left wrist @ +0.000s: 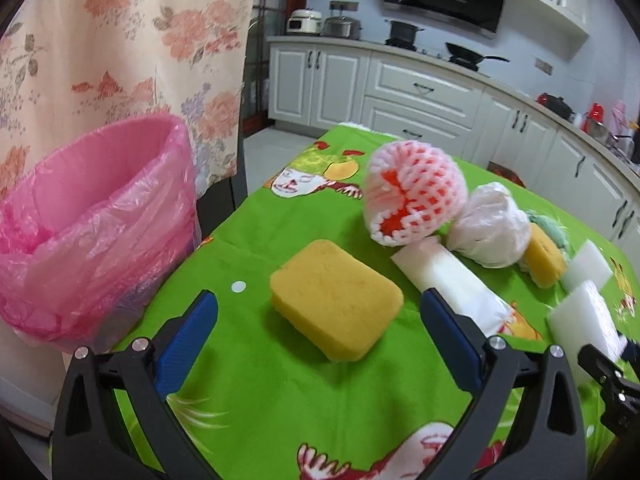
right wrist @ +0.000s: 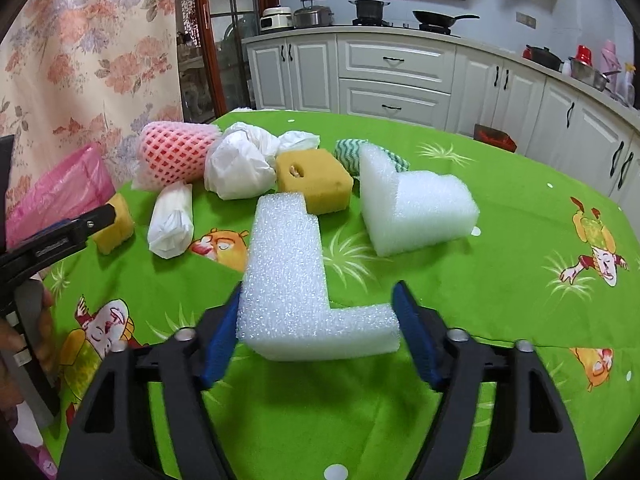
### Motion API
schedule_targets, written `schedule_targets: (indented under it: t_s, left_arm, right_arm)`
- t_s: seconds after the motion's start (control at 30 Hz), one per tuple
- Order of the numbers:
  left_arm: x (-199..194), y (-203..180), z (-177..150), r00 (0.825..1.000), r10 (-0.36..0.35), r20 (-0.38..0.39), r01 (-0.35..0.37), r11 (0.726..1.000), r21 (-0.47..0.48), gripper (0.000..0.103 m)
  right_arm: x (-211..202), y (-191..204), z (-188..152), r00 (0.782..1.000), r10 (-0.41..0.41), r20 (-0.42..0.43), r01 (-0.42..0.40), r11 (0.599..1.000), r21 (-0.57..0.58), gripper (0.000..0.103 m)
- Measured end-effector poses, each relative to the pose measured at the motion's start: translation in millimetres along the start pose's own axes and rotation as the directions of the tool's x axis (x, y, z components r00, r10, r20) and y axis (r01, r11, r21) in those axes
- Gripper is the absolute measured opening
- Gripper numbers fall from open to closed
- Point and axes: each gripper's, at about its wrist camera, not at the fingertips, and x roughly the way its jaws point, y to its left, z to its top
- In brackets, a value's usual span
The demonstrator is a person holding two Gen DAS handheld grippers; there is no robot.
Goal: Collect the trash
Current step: 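Grasp the L-shaped white foam with the right gripper while the left gripper grasps a yellow sponge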
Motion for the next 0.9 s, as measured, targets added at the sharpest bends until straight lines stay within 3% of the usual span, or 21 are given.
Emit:
schedule_targets:
  t_s: [0.33,0.4,0.43,0.47,0.67,0.9]
  left_arm:
    - [32.9,-7.7,13.9,0.995,0.057,-0.087,-0.061,0.997,-0.043,0.096]
    - [37.1,-8.2,14.1,0.992,0.06,-0.108,-0.065,0.997,-0.042,0.082]
    - [38.4,-8.0,13.2,0.992,0.051,-0.117,-0.056,0.998,-0.043,0.07]
    - [39.6,-7.3,12.4,0.991,0.045,-0.123,-0.05,0.998,-0.043,0.068]
    - [26.1,-7.2,3.9,0.996,0.009,-0.094,-0.011,1.0,-0.017,0.061]
    - [-1.6,-10.2,-12.2,0.997,-0.065,-0.049,0.067,0.997,0.036,0.059]
  right_arm:
    - [-3.8,8.6,0.4,1.0,-0.013,0.021,0.014,0.999,-0.039,0.06]
    - [-3.6,10.2,0.3,1.0,-0.019,0.019,0.02,0.999,-0.047,0.06]
    - [-3.4,8.9,0.1,1.0,-0.019,0.017,0.02,0.999,-0.045,0.06]
    - [-3.2,7.8,0.2,1.0,-0.021,0.015,0.021,0.999,-0.04,0.06]
    - [-3.5,-3.4,0.7,1.0,-0.017,0.019,0.016,1.0,0.016,0.06]
    - [-7.1,-0.4,1.1,0.999,-0.028,0.037,0.028,1.0,0.001,0.06]
